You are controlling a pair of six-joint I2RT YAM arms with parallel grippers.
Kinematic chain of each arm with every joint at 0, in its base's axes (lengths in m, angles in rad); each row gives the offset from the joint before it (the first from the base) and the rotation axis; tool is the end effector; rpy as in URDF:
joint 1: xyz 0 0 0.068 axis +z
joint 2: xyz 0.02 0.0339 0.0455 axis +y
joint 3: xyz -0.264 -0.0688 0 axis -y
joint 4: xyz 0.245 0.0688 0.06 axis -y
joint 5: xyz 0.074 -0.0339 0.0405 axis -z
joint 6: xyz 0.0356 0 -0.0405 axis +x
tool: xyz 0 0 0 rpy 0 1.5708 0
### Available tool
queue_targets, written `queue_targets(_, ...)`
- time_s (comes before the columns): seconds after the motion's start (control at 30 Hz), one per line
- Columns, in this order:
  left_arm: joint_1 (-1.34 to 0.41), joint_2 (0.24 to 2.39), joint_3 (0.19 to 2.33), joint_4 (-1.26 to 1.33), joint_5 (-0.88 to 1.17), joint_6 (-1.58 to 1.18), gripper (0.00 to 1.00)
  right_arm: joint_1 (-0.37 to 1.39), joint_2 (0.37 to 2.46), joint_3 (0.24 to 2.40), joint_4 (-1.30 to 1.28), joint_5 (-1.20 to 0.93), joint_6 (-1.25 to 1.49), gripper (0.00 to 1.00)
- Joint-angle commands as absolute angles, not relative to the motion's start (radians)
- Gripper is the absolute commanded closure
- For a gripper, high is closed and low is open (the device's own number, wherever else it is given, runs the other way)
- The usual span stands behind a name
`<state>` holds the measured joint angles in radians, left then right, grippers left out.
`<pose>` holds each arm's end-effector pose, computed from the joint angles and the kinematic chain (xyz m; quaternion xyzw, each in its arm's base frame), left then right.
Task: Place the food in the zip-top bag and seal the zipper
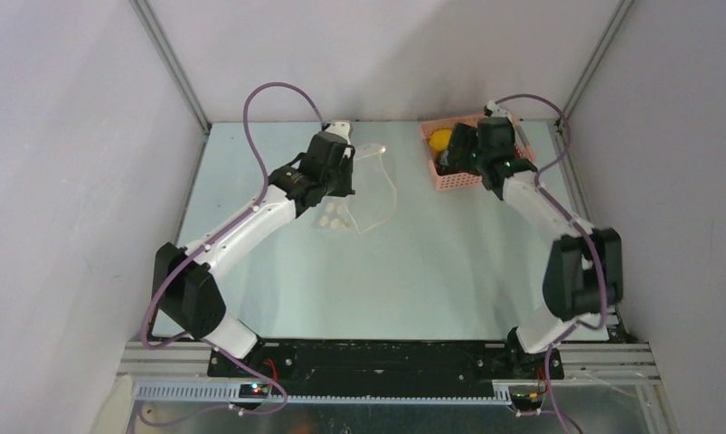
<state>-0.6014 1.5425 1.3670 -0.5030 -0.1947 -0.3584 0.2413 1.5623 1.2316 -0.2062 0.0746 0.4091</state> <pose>0.2917 -0.1918 0.3253 0.0672 0.8963 -0.1205 0.4214 0.3532 0.0842 0.2987 0.0912 0.8641 0.1271 0.4784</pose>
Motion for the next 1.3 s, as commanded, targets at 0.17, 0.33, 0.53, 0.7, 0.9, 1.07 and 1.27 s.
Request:
queue_targets(0.17,-0.601,1.56,1.371,-0.492,-0.138,-0.397,1.0,0.214,1.931,1.653,-0.351,0.246,0.331,0.04)
queue_targets(0.33,-0.601,1.557,1.369,-0.511,-0.159,-0.404,1.0,0.213,2.113,1.841,-0.443,0.303,0.342,0.08)
queue_targets(0.53,-0.603,1.562,1.363,-0.503,-0.152,-0.413,1.0,0.212,2.176,1.865,-0.484,0.307,0.368,0.12)
queue_targets(0.7,-0.603,1.574,1.373,-0.521,-0.178,-0.413,1.0,0.213,2.223,1.867,-0.496,0.255,0.394,0.14)
queue_targets(0.9,-0.603,1.562,1.357,-0.514,-0.166,-0.425,1.0,0.213,2.315,1.933,-0.536,0.244,0.425,0.14)
queue_targets(1.07,-0.602,1.557,1.353,-0.512,-0.161,-0.436,1.0,0.213,2.379,2.002,-0.568,0.261,0.436,0.16)
queue_targets(1.27,-0.602,1.553,1.349,-0.502,-0.145,-0.447,1.0,0.21,2.361,2.012,-0.561,0.279,0.422,0.37)
